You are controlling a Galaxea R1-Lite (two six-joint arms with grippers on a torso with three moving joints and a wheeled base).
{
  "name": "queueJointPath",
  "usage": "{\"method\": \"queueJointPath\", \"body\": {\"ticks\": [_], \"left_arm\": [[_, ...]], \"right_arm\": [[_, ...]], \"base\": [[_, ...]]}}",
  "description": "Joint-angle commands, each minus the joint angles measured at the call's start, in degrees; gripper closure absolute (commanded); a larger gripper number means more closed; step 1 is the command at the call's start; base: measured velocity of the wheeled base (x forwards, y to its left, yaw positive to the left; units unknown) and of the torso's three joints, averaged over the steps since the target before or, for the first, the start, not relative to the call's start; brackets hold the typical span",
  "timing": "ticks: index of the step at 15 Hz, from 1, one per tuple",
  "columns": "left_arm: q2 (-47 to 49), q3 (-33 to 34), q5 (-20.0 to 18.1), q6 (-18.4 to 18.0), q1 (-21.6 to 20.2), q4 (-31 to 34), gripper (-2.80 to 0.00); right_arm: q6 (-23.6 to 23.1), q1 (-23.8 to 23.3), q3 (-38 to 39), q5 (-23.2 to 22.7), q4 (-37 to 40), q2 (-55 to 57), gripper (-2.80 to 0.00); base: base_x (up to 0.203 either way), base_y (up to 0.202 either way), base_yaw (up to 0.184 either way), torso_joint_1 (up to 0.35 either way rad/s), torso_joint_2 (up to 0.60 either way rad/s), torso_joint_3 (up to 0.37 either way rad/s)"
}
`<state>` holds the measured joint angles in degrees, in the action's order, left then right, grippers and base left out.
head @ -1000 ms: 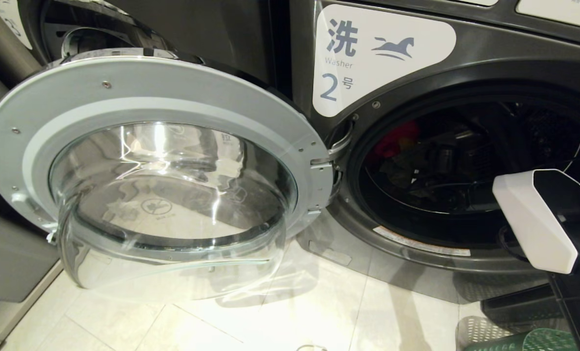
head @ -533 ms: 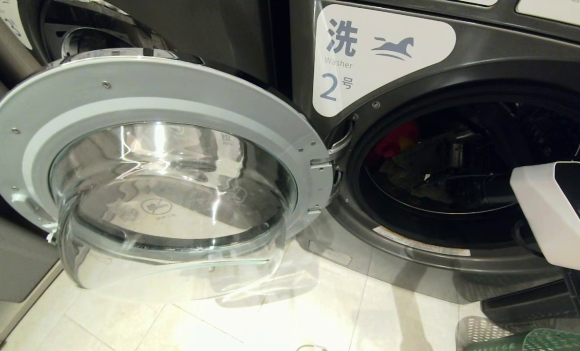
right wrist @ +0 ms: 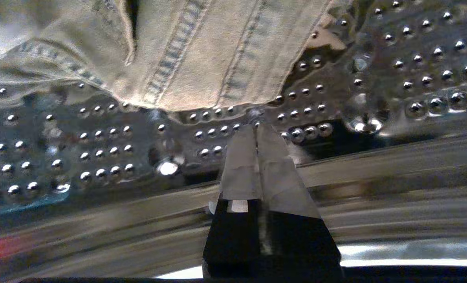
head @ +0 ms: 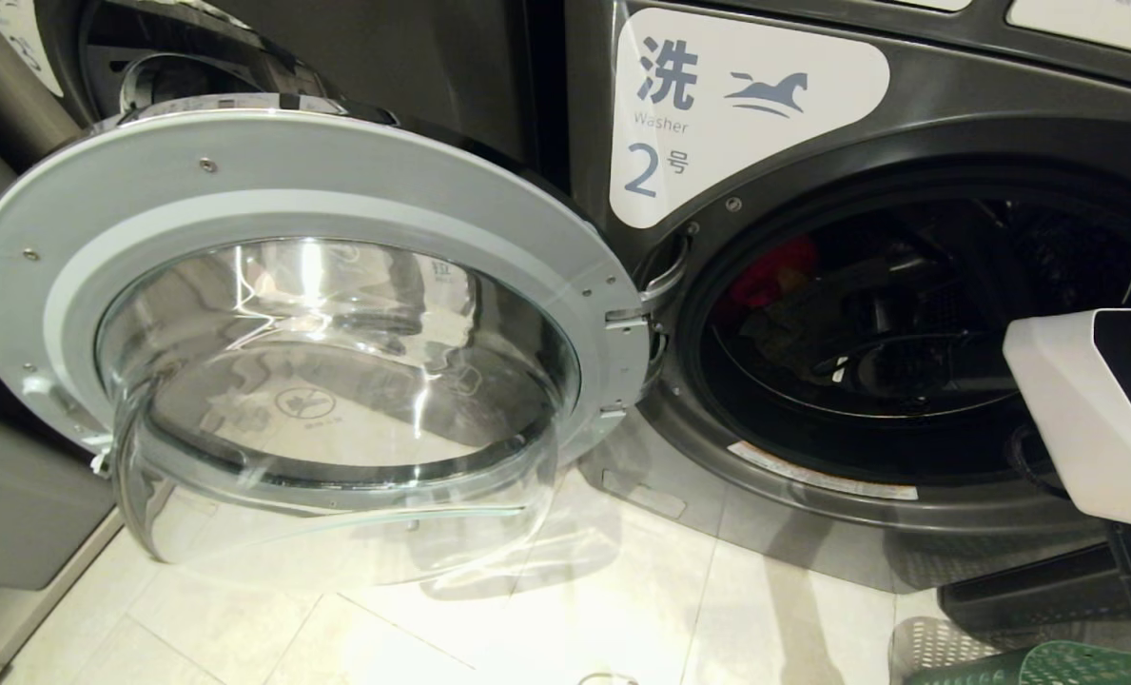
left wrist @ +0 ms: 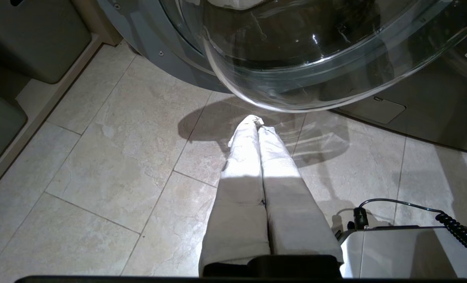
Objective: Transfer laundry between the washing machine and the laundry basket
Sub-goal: Pick a cloth and place it into the basket
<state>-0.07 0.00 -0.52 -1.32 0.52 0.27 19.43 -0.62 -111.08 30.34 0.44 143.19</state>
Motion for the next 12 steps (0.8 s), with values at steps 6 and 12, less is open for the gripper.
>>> {"method": "queueJointPath", "body": {"ticks": [6, 12], "left_arm": [[0.1, 0.0, 0.0, 0.0, 0.0, 0.0, 0.0], [0.1, 0.0, 0.0, 0.0, 0.0, 0.0, 0.0]], "right_arm": [[-0.7, 0.2, -0.7, 1.2, -7.8, 1.8, -2.8], [-1.8, 0.3, -0.8, 0.7, -19.2, 7.7, -2.8]], "base": [[0.0, 0.0, 0.0, 0.0, 0.0, 0.0], [0.0, 0.0, 0.0, 0.0, 0.0, 0.0]]}}
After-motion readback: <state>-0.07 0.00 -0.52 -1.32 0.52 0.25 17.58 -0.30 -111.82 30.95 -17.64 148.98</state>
